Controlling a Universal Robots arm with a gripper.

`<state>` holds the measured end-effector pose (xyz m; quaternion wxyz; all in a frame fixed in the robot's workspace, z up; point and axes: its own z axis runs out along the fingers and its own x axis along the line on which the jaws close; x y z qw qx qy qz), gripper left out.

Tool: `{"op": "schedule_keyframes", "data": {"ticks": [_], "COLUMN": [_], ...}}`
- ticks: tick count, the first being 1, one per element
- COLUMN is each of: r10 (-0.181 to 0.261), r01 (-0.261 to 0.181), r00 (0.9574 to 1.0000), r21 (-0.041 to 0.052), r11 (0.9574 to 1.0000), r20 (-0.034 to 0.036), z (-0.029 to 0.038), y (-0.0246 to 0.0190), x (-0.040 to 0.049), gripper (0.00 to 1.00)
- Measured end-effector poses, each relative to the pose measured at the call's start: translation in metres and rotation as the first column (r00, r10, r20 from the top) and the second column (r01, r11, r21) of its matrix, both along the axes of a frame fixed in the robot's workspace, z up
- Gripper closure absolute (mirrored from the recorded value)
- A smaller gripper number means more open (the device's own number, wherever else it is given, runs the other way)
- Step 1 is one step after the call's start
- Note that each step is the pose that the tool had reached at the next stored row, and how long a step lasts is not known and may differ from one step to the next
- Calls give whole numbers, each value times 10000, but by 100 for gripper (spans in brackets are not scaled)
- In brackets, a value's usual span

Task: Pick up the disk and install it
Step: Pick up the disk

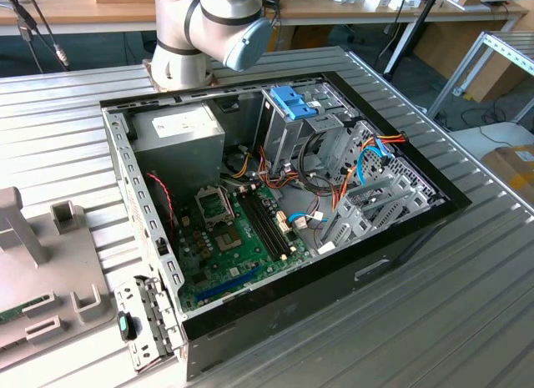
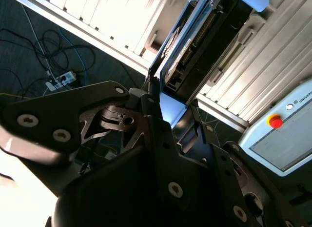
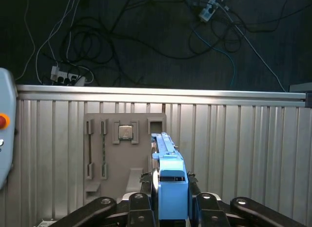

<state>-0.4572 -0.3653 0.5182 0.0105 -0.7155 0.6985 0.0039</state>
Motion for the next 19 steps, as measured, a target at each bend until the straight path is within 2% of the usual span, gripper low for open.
{"op": "schedule_keyframes", "data": {"ticks": [6, 19], "r10": [0, 0], "r01": [0, 0], "r00": [10000, 10000], "r21": [0, 0], "r11": [10000, 10000], "r20": [0, 0], "z": [0, 0], "y": [1, 2], "x": [68, 155], "gripper": [63, 63]}}
